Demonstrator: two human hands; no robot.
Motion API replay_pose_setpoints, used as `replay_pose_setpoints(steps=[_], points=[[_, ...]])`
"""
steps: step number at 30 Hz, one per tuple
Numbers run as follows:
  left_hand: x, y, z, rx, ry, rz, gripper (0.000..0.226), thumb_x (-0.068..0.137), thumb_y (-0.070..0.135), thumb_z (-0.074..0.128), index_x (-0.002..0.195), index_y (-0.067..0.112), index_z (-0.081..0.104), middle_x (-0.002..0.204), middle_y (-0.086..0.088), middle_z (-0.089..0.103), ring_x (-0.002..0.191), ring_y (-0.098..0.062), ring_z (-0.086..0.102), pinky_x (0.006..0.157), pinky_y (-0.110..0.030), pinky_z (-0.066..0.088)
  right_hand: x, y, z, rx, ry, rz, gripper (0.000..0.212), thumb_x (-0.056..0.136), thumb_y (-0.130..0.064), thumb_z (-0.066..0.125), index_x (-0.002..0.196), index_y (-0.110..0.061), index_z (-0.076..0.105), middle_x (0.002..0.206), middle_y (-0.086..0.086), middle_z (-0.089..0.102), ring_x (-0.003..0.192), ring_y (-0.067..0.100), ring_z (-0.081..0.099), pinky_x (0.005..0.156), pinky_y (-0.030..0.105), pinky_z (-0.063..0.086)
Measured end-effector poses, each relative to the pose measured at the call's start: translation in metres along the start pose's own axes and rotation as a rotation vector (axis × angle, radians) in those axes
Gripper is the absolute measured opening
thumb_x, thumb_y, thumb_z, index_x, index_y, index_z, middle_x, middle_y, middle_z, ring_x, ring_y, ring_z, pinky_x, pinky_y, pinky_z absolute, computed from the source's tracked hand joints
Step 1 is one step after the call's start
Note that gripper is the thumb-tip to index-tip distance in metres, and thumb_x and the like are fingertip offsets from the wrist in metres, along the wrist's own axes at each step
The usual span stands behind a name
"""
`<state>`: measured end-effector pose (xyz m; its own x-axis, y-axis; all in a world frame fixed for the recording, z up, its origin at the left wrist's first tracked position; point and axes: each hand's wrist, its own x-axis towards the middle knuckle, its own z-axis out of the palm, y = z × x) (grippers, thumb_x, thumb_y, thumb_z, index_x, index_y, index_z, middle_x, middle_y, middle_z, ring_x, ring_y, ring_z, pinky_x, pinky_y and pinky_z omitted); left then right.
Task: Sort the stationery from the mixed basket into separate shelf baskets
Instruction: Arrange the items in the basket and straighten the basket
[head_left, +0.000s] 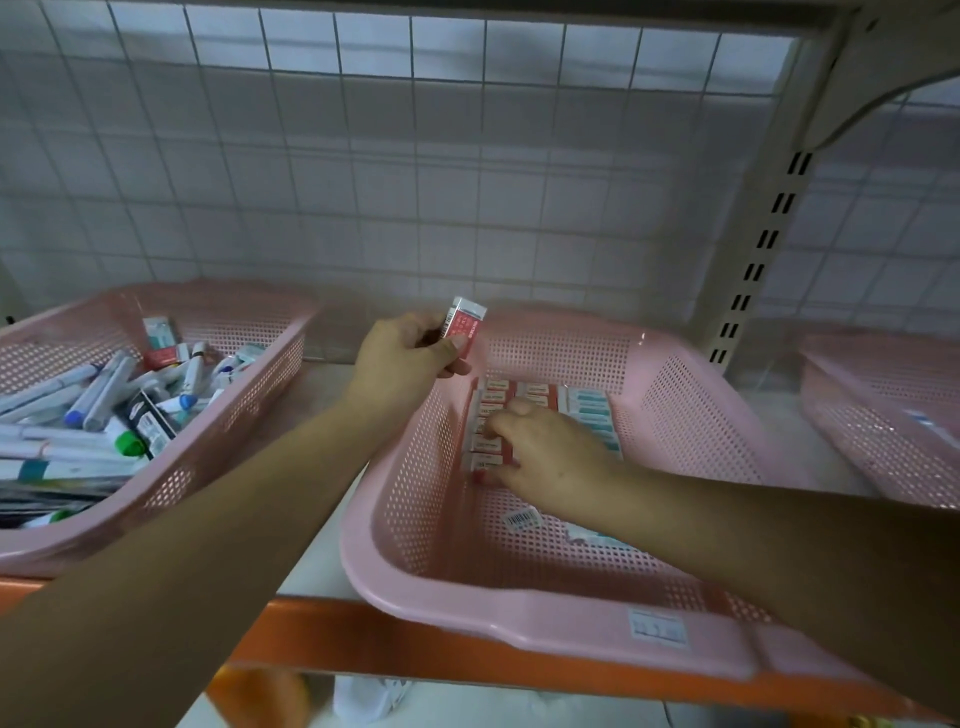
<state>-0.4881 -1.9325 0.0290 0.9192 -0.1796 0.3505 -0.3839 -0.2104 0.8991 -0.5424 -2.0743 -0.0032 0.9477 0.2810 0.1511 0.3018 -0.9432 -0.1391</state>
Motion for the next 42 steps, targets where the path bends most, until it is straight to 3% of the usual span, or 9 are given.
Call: replay_pose_setpoints(steps=[10,14,17,21,26,30,36,39,42], points=[[-0.003,0.004,-0.001,0.075,-0.023,0.015,0.019,0.091,0.005,0.055,0.108,0.005,0.063,0.075,0.0,0.064,0.056,0.004,0.061,0.063,-0.013,0.05,-0.002,-0.005,-0.009,0.058,0.029,0.053,0.033,0.086,-0.037,0.062,0.109,-0.014,0.055,0.105,0.001,0.06,0.096,0.019,0.057,0.07,0.026,0.04],[-0.006,0.006,-0.001,0.057,-0.036,0.002,0.02,0.088,0.005,0.058,0.107,0.006,0.065,0.081,-0.004,0.067,0.065,-0.006,0.064,0.073,-0.022,0.053,0.005,-0.001,-0.029,0.501,0.192,0.249,0.014,0.091,-0.017,0.055,0.104,-0.019,0.055,0.088,-0.007,0.055,0.077,0.01,0.055,0.056,0.019,0.041],[-0.008,0.007,-0.001,0.058,-0.027,0.023,0.024,0.085,0.002,0.062,0.108,0.006,0.067,0.087,-0.004,0.069,0.072,-0.011,0.066,0.078,-0.024,0.054,0.006,0.0,-0.042,0.8,0.293,0.316,0.009,0.095,-0.022,0.049,0.098,-0.019,0.058,0.089,-0.004,0.062,0.076,0.009,0.058,0.061,0.021,0.045],[-0.008,0.011,0.0,0.339,-0.058,0.229,0.031,0.076,-0.001,0.069,0.107,0.004,0.069,0.089,0.006,0.061,0.077,0.002,0.056,0.076,-0.005,0.045,0.006,-0.001,-0.049,1.125,0.286,0.338,0.02,0.093,-0.033,0.053,0.084,-0.018,0.061,0.072,0.0,0.064,0.059,0.008,0.057,0.055,0.018,0.049],[-0.012,0.017,0.001,0.473,-0.093,0.388,0.035,0.073,0.004,0.074,0.108,0.008,0.069,0.096,0.002,0.059,0.086,-0.011,0.059,0.082,-0.012,0.048,0.006,0.007,-0.05,1.228,0.269,0.399,0.012,0.084,-0.003,0.063,0.082,-0.015,0.064,0.079,0.007,0.067,0.067,0.015,0.063,0.071,0.027,0.054],[-0.014,0.02,0.002,0.462,-0.081,0.345,0.039,0.074,0.006,0.074,0.112,0.006,0.067,0.096,0.002,0.061,0.083,-0.013,0.062,0.084,-0.026,0.053,0.004,0.006,-0.052,1.204,0.298,0.416,0.018,0.085,0.0,0.061,0.084,-0.018,0.064,0.088,0.006,0.067,0.067,0.012,0.061,0.066,0.021,0.052],[-0.014,0.023,0.002,0.495,-0.085,0.243,0.028,0.068,0.024,0.08,0.091,0.019,0.064,0.076,0.017,0.058,0.07,0.0,0.056,0.062,-0.007,0.044,0.006,0.001,-0.05,1.642,0.282,0.517,0.025,0.08,0.008,0.063,0.1,-0.004,0.055,0.077,0.01,0.065,0.053,0.01,0.062,0.055,0.022,0.05],[-0.014,0.025,0.002,0.546,-0.21,0.256,0.031,0.065,0.026,0.082,0.087,0.019,0.061,0.079,0.014,0.058,0.074,-0.001,0.055,0.067,-0.009,0.042,0.008,0.003,-0.047,1.658,0.279,0.594,0.015,0.083,0.007,0.059,0.092,-0.006,0.059,0.081,0.011,0.067,0.066,0.017,0.064,0.057,0.026,0.05],[-0.011,0.024,0.001,0.637,-0.341,0.239,0.017,0.074,0.019,0.076,0.089,0.016,0.069,0.085,0.01,0.061,0.083,-0.006,0.056,0.079,-0.021,0.046,0.006,0.01,-0.047,1.265,0.288,0.593,0.018,0.087,0.003,0.056,0.092,-0.011,0.065,0.101,0.01,0.066,0.082,0.021,0.063,0.055,0.023,0.049]])
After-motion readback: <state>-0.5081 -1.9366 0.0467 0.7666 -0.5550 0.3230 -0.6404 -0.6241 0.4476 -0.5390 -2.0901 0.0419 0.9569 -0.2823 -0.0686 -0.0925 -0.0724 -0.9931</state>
